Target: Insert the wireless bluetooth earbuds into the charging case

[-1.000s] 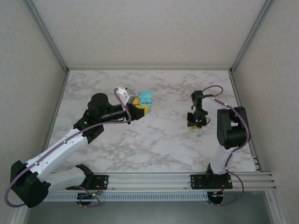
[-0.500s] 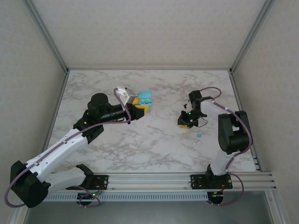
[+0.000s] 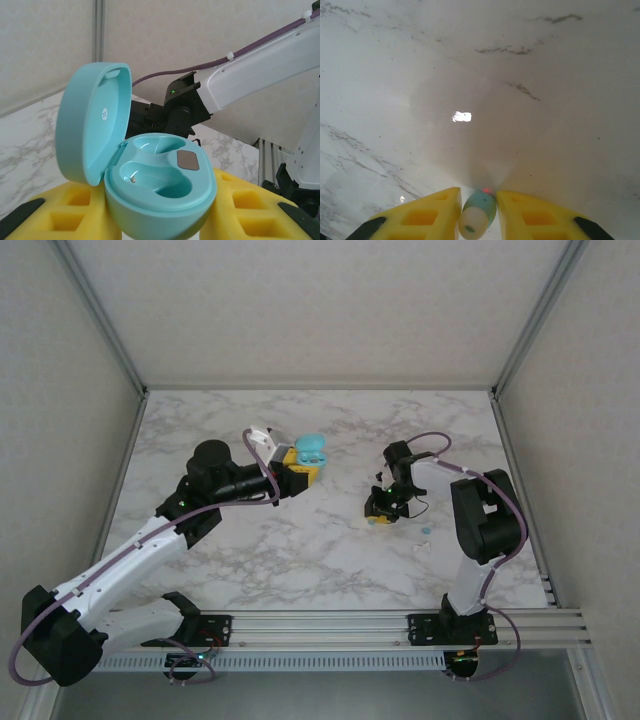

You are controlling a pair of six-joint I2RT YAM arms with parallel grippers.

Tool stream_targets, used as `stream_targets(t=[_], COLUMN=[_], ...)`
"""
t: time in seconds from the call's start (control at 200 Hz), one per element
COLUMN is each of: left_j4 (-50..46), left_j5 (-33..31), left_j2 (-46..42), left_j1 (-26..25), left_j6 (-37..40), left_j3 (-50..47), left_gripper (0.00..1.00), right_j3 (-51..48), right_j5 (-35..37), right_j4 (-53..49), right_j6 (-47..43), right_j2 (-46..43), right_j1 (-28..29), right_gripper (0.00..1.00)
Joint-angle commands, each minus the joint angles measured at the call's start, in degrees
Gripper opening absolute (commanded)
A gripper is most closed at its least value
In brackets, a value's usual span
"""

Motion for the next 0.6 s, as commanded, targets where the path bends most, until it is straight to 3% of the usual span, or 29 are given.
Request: stream_targets(t=[0.0,0.155,0.596], left_j4=[-0.05,-0.11,-0.03], left_j5=[-0.45,-0.54,-0.28], left_j2=[-1.22,-1.15,-0.59], left_j1=[-0.69,-0.69,-0.69], left_j6=[0.45,0.60,0.61], left_j3=[1.62,1.57,1.73], left_gripper=[0.23,0.23,0.23], right_j3=[-1.40,-1.80,-3.52], right_j5=[5.60,8.39,7.65], right_j4=[-1.16,-1.00,-3.07], right_j6=[0.68,1.24,0.31], right_j2=[0.14,-2.55,-6.49], right_j1=[-0.34,-0.75,-2.45], right_gripper=[0.29,0.29,0.26])
